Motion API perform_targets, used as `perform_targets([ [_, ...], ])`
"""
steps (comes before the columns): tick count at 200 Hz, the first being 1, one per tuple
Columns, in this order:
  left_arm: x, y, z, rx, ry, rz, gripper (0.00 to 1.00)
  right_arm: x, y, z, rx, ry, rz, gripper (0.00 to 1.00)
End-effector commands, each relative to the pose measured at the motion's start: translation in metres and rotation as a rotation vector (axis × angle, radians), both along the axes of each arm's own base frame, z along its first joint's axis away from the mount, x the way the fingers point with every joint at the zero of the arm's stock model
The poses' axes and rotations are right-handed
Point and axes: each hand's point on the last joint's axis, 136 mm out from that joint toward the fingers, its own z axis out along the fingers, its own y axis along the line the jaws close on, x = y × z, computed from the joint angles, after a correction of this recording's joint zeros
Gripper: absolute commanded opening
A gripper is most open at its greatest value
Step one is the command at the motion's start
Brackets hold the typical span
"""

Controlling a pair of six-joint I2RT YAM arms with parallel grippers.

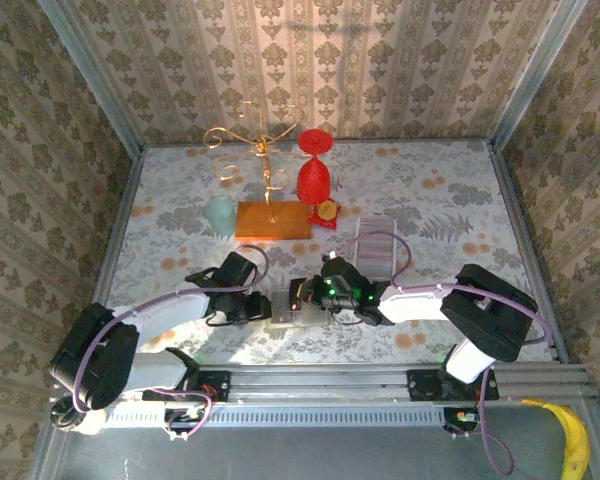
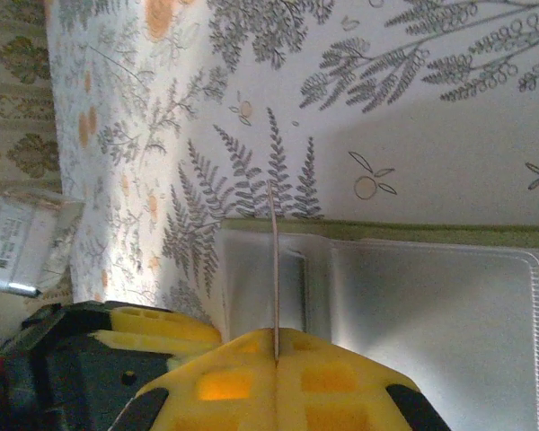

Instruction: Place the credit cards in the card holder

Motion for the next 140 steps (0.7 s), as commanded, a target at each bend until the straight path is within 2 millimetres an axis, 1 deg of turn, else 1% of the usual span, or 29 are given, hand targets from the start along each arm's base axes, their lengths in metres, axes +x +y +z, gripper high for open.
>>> perform_targets([
  [1, -0.013, 0.003, -0.012, 0.017, 0.038, -0.031, 0.31, -0.007, -0.004, -0.012, -0.019, 0.049, -0.023, 0.0],
  [17, -0.013, 0.003, -0.012, 0.018, 0.04, -0.031, 0.31, -0.013, -0.006, -0.014, -0.031, 0.077, -0.019, 0.0],
  [46, -0.013, 0.003, -0.012, 0.018, 0.04, -0.031, 0.3, -0.022, -0.004, -0.012, -0.017, 0.091, -0.004, 0.0],
  [112, -0.014, 0.003, -0.012, 0.014, 0.039, -0.029, 0.3, -0.025, 0.014, -0.007, 0.032, 0.119, 0.046, 0.0],
  [140, -0.014, 0.003, -0.011, 0.014, 0.036, -0.028, 0.3, -0.03, 0.015, -0.005, 0.034, 0.136, 0.063, 0.0],
])
